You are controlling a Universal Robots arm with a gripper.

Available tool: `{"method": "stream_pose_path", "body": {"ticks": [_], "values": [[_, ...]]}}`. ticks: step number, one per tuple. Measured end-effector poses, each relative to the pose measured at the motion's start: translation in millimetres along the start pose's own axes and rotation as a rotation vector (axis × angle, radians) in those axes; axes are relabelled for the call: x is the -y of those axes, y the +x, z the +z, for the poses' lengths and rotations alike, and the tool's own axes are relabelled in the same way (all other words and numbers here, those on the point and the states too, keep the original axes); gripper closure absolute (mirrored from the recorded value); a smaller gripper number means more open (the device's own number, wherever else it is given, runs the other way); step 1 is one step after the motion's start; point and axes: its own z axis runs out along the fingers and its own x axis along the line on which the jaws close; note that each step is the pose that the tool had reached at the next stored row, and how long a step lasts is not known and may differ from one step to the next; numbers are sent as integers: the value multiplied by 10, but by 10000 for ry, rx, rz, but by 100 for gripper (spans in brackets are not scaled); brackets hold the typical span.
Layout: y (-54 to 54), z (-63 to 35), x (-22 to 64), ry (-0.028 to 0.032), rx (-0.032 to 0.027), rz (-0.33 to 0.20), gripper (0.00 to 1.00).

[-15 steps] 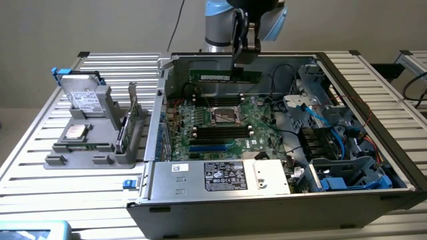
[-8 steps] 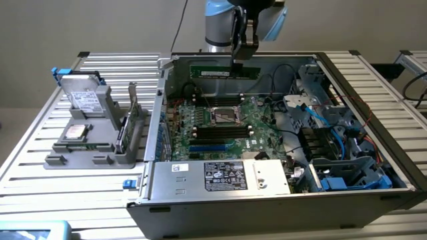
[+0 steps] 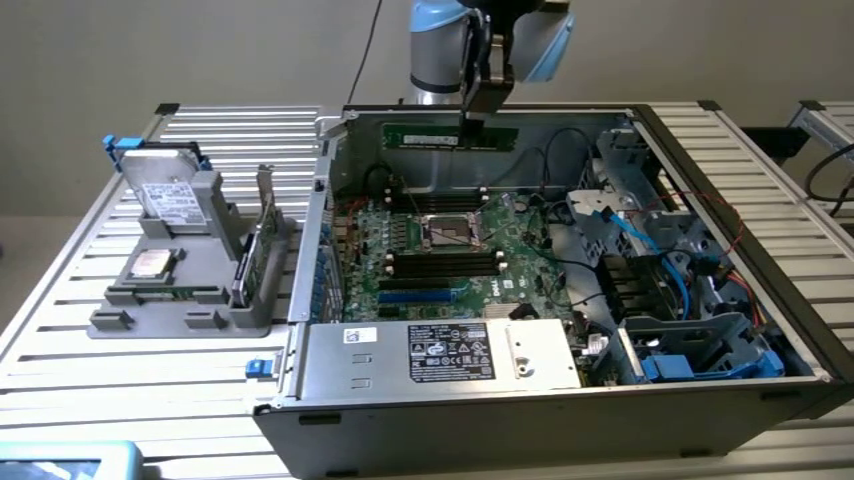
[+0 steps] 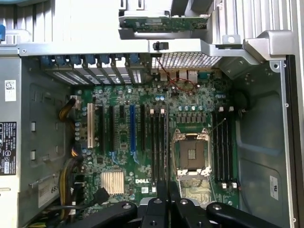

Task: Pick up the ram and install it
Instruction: 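Pick up the ram and move it above insertion slot, then insert the ram into the slot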

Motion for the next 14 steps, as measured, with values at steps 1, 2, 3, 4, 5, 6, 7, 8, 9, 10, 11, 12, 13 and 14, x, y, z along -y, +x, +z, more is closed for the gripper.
{"method": "stream_pose_path", "body": {"ticks": [1, 2, 3, 4, 5, 6, 7, 8, 9, 10, 11, 12, 13, 14], "values": [[-16, 9, 8, 0, -1, -1, 87], [-32, 20, 18, 0, -1, 1, 87], [-46, 34, 28, 0, 0, 1, 87], [-61, 50, 36, 0, -1, 1, 87], [-75, 65, 42, -1, -2, 2, 87], [-90, 81, 46, 0, -2, 3, 87], [-106, 97, 50, 0, -2, 1, 87], [-121, 112, 52, 0, -1, 1, 87], [-136, 126, 52, 0, 0, 1, 87], [-151, 139, 52, 0, -1, 0, 87], [-164, 150, 52, 0, -1, 1, 87], [-177, 161, 52, 0, -3, 2, 87], [-187, 173, 53, 0, -1, 1, 87], [-195, 184, 53, 1, -11, 0, 87]]}}
